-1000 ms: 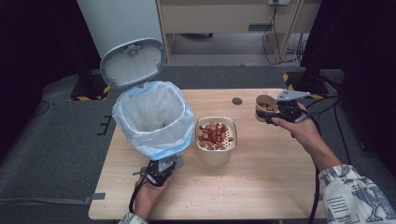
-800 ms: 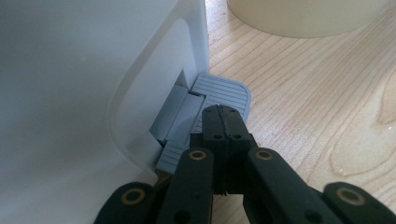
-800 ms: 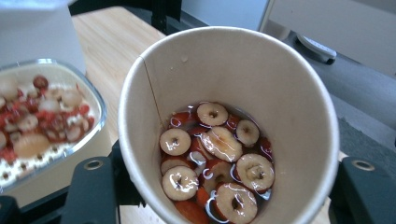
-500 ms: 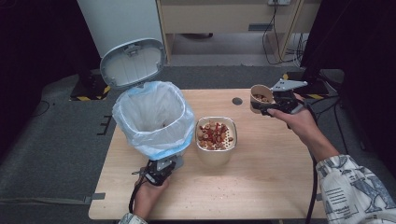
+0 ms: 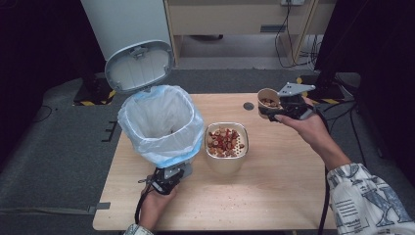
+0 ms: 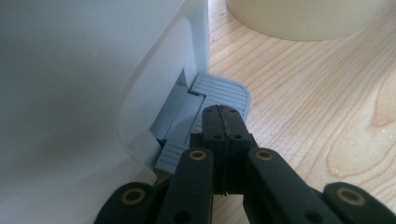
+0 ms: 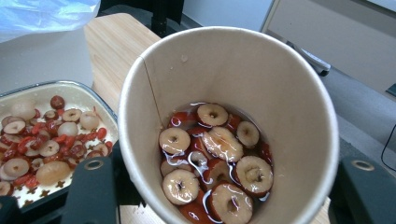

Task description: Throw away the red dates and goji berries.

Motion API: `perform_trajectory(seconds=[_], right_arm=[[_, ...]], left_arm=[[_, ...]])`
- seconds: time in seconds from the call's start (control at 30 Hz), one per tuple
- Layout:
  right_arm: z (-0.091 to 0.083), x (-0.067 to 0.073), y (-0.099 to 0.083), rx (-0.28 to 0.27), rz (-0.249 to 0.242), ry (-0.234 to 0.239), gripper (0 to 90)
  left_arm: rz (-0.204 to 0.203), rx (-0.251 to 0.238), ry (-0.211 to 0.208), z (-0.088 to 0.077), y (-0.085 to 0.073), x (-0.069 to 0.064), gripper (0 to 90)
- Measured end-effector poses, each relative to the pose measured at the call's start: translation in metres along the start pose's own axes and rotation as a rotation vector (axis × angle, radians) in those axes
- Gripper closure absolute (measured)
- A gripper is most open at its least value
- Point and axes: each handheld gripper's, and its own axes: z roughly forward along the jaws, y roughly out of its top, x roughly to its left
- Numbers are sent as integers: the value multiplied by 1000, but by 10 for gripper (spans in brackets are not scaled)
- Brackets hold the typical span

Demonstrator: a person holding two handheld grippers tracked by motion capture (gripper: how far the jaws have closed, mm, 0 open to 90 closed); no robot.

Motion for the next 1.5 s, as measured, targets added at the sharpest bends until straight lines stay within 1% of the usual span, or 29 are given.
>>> perform_trajectory(seconds=[0.17,0.3,0.5,0.63,0.77,0.83,0.93,1.0,1.1,1.13,1.27,1.33,1.4,1.5], right_arm=[[3,2,1,4,-19,-25,356],[2,8,3,2,-39,-24,356],[2,11,10,-2,-41,-34,356],[3,19,17,-11,-56,-21,355],[5,25,24,-10,-71,-25,355],[6,29,27,-10,-92,-32,355],[6,32,30,-27,-94,-26,355],[6,34,33,-27,-93,-31,355],[8,40,38,-23,-119,-23,355],[8,41,39,-24,-123,-20,354],[9,43,43,-28,-125,-23,354],[9,45,44,-27,-132,-17,354],[10,48,45,-27,-144,-2,353],[10,50,47,-32,-150,-3,353]], left_arm=[[13,5,9,0,0,-1,895],[13,6,9,0,0,-1,895],[1,1,7,0,0,-1,895],[-1,0,5,0,0,-1,895],[-1,0,4,0,0,-1,895],[-3,2,2,0,0,0,895],[-3,2,1,0,0,0,895],[-3,1,1,0,0,0,895],[0,7,2,0,0,0,895],[-4,2,0,0,0,0,896],[-20,-12,-2,1,0,-1,895],[-18,-9,-2,1,0,-1,895],[-18,-9,-3,1,0,-1,896],[-18,-8,-2,1,0,-1,895]])
